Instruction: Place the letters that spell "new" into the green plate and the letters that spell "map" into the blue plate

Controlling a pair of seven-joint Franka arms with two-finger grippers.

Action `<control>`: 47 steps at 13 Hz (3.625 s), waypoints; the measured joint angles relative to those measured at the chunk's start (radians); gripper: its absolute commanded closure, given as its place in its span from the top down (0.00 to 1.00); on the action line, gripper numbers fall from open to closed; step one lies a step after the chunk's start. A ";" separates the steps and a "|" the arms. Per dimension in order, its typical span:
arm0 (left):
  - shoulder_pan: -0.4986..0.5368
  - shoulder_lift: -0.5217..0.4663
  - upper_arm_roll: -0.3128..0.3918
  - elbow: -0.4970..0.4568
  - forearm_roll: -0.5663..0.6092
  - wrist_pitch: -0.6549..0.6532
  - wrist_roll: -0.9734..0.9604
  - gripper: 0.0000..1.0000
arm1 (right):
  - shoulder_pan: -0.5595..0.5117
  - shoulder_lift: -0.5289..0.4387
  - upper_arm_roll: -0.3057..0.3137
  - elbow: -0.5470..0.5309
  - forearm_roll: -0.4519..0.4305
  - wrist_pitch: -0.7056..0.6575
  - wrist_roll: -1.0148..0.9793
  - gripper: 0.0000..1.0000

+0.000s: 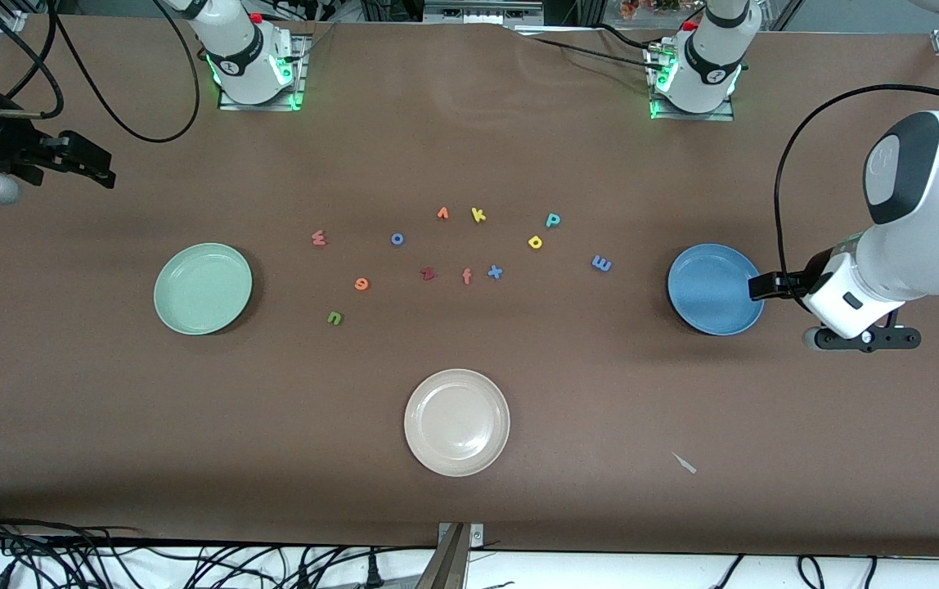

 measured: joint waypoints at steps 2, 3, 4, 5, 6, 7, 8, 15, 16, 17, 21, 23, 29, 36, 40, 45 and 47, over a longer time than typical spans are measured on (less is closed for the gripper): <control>0.000 0.000 0.000 0.000 0.000 0.000 0.000 1.00 | 0.000 0.000 0.000 0.000 0.000 0.000 0.000 1.00; 0.000 0.001 0.000 0.000 0.000 0.000 0.000 1.00 | 0.000 0.000 0.000 0.000 0.000 0.000 0.000 1.00; 0.000 0.002 0.000 0.000 0.000 0.000 0.000 1.00 | 0.000 0.000 0.000 0.000 0.000 0.000 0.000 1.00; 0.000 0.003 0.000 0.000 0.000 0.000 0.000 1.00 | 0.000 0.000 0.000 0.000 0.000 0.000 0.000 1.00; 0.000 0.005 0.000 0.000 0.000 0.000 0.000 1.00 | 0.000 0.000 0.000 0.000 0.000 0.000 0.000 1.00; 0.000 0.007 0.000 0.000 0.000 0.000 0.000 1.00 | 0.000 0.000 0.000 0.000 0.000 0.000 0.000 1.00; 0.000 0.008 0.000 0.000 0.000 0.000 0.000 1.00 | 0.000 0.000 0.000 0.000 0.000 0.000 0.000 1.00; 0.000 0.012 0.000 0.000 0.000 0.000 0.000 1.00 | 0.000 0.000 0.000 0.000 0.000 0.000 0.000 1.00; -0.001 0.013 -0.001 0.000 0.000 0.000 0.000 1.00 | 0.000 0.000 0.000 0.000 0.000 0.000 0.000 1.00; -0.005 0.016 -0.002 -0.001 0.000 0.000 -0.002 1.00 | 0.000 0.000 0.000 0.000 0.000 -0.001 0.000 1.00; -0.028 0.045 -0.018 -0.004 0.000 -0.001 -0.142 1.00 | 0.000 0.001 0.002 0.000 0.000 -0.001 -0.001 1.00; -0.054 0.065 -0.022 -0.004 0.000 -0.001 -0.285 1.00 | 0.000 0.006 0.002 0.000 0.000 -0.002 -0.001 1.00; -0.083 0.114 -0.038 -0.076 -0.169 0.059 -0.623 1.00 | 0.031 0.108 0.018 -0.006 0.007 -0.012 -0.002 1.00; -0.090 0.120 -0.166 -0.365 -0.169 0.412 -1.030 0.91 | 0.130 0.180 0.052 -0.182 0.020 0.240 0.092 1.00; -0.090 0.108 -0.189 -0.526 -0.169 0.609 -1.064 0.87 | 0.131 0.163 0.113 -0.382 0.020 0.464 0.172 1.00; -0.133 0.086 -0.197 -0.682 -0.168 0.779 -1.143 0.80 | 0.131 0.145 0.154 -0.588 0.020 0.683 0.204 1.00; -0.148 0.086 -0.197 -0.703 -0.158 0.810 -1.179 0.78 | 0.131 0.149 0.158 -0.644 0.020 0.763 0.204 1.00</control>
